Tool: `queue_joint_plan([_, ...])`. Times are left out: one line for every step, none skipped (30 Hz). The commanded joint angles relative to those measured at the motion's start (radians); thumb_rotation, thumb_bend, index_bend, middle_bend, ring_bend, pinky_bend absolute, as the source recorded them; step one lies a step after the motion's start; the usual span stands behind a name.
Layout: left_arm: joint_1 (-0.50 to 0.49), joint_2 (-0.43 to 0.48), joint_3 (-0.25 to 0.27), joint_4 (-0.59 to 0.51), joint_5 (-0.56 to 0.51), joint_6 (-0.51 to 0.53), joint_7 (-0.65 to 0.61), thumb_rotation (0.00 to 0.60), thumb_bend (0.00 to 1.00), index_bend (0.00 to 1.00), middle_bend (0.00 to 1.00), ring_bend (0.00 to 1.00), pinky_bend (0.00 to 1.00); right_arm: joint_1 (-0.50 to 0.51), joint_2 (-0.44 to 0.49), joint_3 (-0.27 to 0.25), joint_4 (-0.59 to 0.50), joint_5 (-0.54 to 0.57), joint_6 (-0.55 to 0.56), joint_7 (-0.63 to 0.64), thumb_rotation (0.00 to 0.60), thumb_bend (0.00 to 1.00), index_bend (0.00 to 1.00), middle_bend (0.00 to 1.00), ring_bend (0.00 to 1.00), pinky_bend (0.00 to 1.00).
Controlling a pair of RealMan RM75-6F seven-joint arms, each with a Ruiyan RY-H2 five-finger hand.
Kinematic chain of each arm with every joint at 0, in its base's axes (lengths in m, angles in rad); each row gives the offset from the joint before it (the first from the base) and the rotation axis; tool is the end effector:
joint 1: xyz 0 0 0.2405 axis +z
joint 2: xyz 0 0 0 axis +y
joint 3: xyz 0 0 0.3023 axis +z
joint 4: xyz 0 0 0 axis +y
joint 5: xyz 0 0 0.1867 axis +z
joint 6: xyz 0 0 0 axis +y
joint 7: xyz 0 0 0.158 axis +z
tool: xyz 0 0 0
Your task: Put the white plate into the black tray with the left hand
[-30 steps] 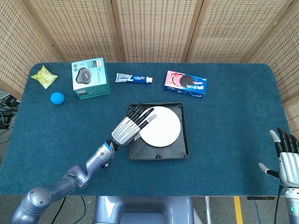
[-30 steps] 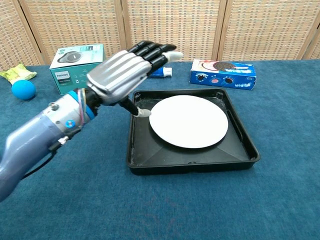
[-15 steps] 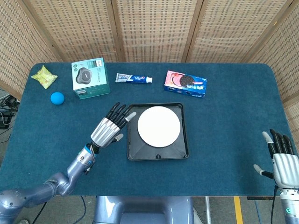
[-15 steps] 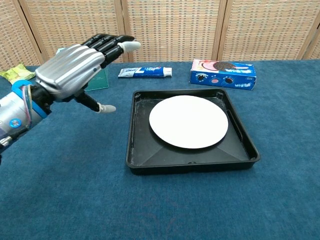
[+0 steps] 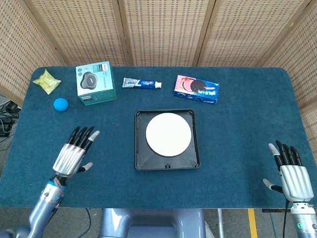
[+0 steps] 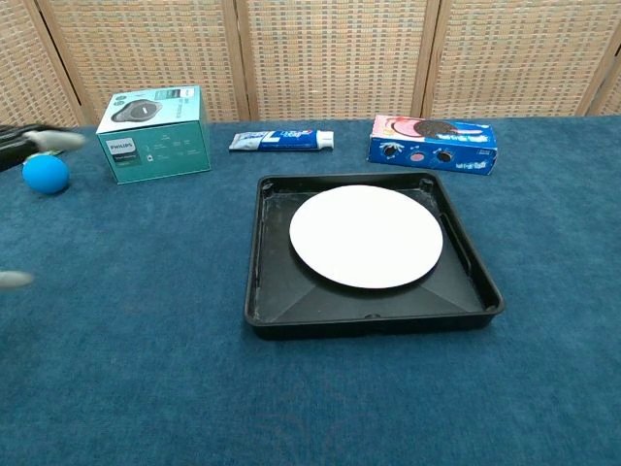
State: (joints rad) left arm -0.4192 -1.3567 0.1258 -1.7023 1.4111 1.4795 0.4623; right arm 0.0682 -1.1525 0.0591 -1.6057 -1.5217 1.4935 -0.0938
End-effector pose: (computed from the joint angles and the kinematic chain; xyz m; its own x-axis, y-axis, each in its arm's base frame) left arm -0.2588 0.2562 0.0889 0.5602 0.0440 0.8272 0.7995 -0.2898 -0.5261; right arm -0.3416 -0.1925 0.1905 0.4563 0.0087 0.8898 -0.8897 -0.0156 0.4564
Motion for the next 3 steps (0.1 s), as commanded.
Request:
queue_joint_plan([0.142, 0.078, 0.080, -0.059, -0.006, 0.095, 0.016, 0.600, 0.00, 0.00, 0.00, 0.00, 0.00, 0.001, 0.004, -0.006, -0.010, -0.009, -0.002, -0.009, 0.600, 0.22, 0.01, 0.00, 0.00, 0.00])
queue_joint_plan([0.155, 0.079, 0.083, -0.044, 0.009, 0.102, 0.000, 0.600, 0.00, 0.00, 0.00, 0.00, 0.00, 0.002, 0.003, -0.008, -0.012, -0.011, -0.003, -0.011, 0.600, 0.22, 0.01, 0.00, 0.00, 0.00])
queue_joint_plan([0.161, 0.082, 0.084, -0.034, 0.019, 0.105, -0.009, 0.600, 0.00, 0.00, 0.00, 0.00, 0.00, 0.002, 0.003, -0.009, -0.013, -0.012, -0.005, -0.013, 0.600, 0.22, 0.01, 0.00, 0.00, 0.00])
